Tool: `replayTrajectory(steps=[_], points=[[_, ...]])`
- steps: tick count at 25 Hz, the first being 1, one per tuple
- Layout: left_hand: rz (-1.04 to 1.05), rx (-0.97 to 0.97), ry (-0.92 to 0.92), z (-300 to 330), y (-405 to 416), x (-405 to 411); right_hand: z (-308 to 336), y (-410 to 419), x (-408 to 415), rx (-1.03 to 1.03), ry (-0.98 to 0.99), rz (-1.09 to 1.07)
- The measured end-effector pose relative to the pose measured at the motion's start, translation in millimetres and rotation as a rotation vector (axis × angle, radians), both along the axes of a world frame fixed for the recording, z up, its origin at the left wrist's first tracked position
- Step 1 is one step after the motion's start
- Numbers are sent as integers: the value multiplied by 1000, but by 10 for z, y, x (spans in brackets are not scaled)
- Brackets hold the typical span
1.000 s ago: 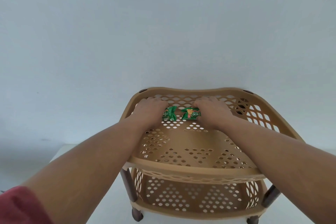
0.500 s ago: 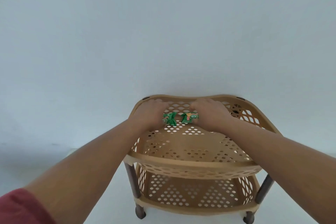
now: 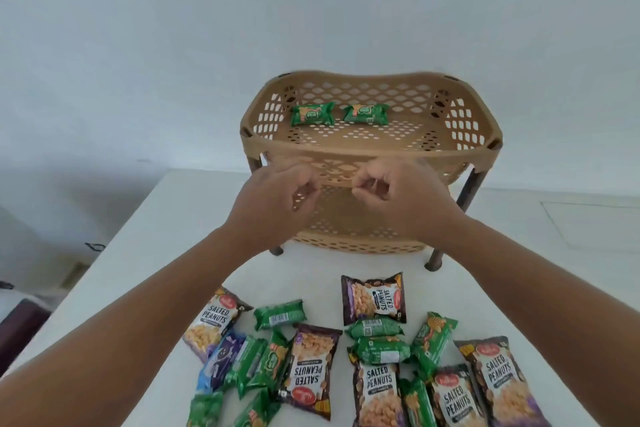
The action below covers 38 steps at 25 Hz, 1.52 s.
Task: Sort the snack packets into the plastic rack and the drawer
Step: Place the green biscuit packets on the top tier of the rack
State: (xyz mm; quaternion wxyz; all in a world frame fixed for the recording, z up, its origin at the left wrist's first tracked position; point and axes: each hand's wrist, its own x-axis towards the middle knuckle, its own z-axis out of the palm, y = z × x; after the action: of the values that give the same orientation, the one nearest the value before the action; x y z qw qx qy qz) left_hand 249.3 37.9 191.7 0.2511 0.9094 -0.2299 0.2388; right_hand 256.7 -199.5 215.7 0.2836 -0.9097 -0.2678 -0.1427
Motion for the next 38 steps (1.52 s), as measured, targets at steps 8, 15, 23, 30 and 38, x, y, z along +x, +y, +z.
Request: replayTrajectory(steps=[8, 15, 23, 30, 38], points=[[-17, 47, 721, -1540, -527, -980, -1339, -706, -706, -355, 514, -115], [-32, 405, 672, -2000, -1124, -1135, -1897, -1271, -1020, -649, 584, -103], [33, 265, 569, -1990, -1144, -1245, -2112, -1206, -917, -839, 323, 12], [35, -160, 655, -1654, -971, -1289, -2081, -1277, -896, -808, 368, -40], [-38, -213, 370, -613, -805, -1022, -1231, -1367, -871, -515, 440, 10]])
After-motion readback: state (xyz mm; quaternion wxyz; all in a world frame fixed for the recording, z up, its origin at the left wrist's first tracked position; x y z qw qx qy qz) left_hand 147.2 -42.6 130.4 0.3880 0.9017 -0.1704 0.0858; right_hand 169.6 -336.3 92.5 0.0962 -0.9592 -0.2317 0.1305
